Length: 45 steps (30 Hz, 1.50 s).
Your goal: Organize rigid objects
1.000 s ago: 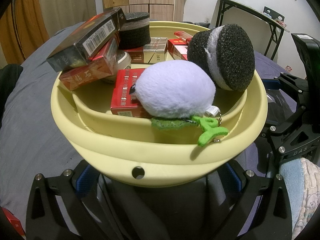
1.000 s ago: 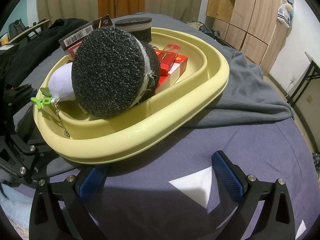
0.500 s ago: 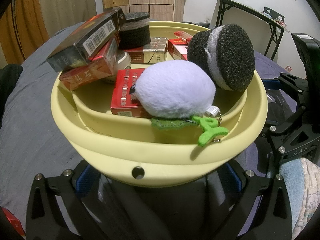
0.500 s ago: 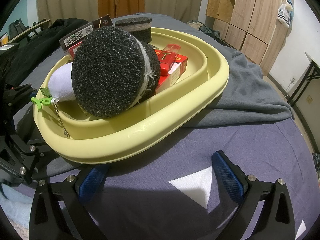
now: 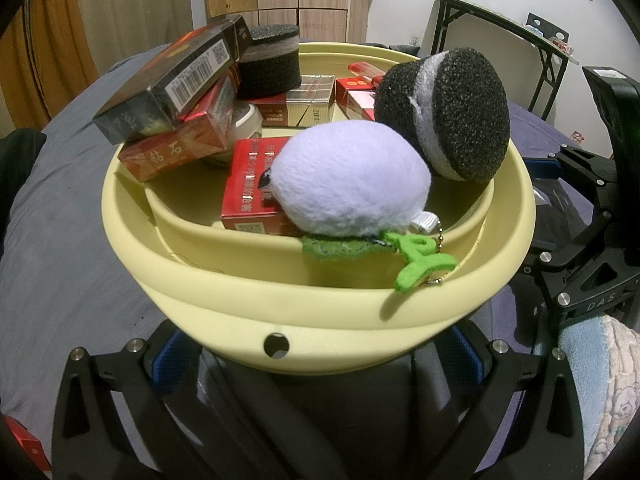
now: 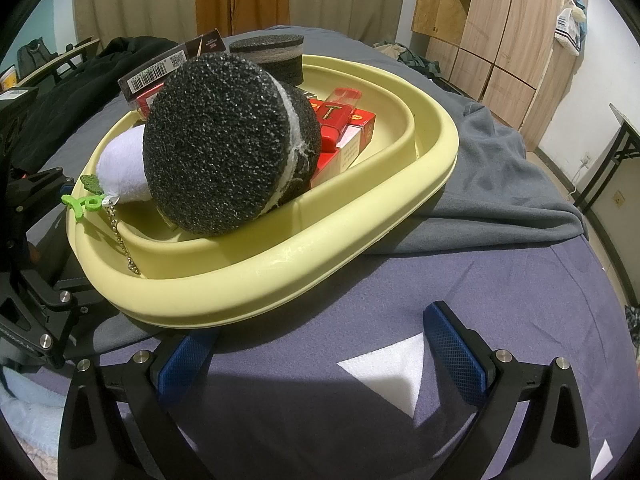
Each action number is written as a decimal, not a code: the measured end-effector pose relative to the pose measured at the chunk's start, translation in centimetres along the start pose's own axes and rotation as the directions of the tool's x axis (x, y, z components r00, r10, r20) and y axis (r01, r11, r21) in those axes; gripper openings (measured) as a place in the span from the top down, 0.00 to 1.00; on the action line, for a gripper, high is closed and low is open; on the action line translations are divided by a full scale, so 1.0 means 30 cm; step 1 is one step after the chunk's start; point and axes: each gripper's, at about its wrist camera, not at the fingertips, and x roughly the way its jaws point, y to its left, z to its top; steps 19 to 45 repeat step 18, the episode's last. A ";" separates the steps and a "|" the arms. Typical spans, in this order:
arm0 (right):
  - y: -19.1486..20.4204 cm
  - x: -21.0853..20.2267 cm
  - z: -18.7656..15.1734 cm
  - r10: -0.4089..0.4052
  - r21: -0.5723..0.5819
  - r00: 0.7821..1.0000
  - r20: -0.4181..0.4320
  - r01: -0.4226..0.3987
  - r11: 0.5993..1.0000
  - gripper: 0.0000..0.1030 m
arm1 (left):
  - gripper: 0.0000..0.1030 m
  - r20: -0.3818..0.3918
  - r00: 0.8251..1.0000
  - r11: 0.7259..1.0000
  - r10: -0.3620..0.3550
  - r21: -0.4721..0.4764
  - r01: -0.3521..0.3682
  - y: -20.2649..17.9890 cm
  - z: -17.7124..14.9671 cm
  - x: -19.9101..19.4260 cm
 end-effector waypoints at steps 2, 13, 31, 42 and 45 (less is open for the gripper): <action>0.000 0.000 0.000 0.000 0.000 1.000 0.000 0.000 1.000 0.00 | 0.00 0.000 1.000 1.000 0.002 0.002 -0.002 0.000 -0.001 0.000; 0.001 0.000 0.000 0.000 0.000 1.000 0.000 0.000 1.000 0.00 | 0.00 0.000 1.000 1.000 0.001 0.001 -0.001 0.000 -0.001 -0.001; 0.000 0.000 0.000 0.000 0.000 1.000 0.000 0.000 1.000 0.00 | 0.00 0.002 1.000 1.000 -0.002 -0.002 0.002 0.000 0.001 0.006; 0.000 0.000 0.000 0.000 0.000 1.000 0.000 0.000 1.000 0.00 | 0.00 0.002 1.000 1.000 -0.002 -0.002 0.002 0.000 0.001 0.006; 0.000 0.000 0.000 0.000 0.000 1.000 0.000 0.000 1.000 0.00 | 0.00 0.002 1.000 1.000 -0.002 -0.002 0.002 0.000 0.001 0.006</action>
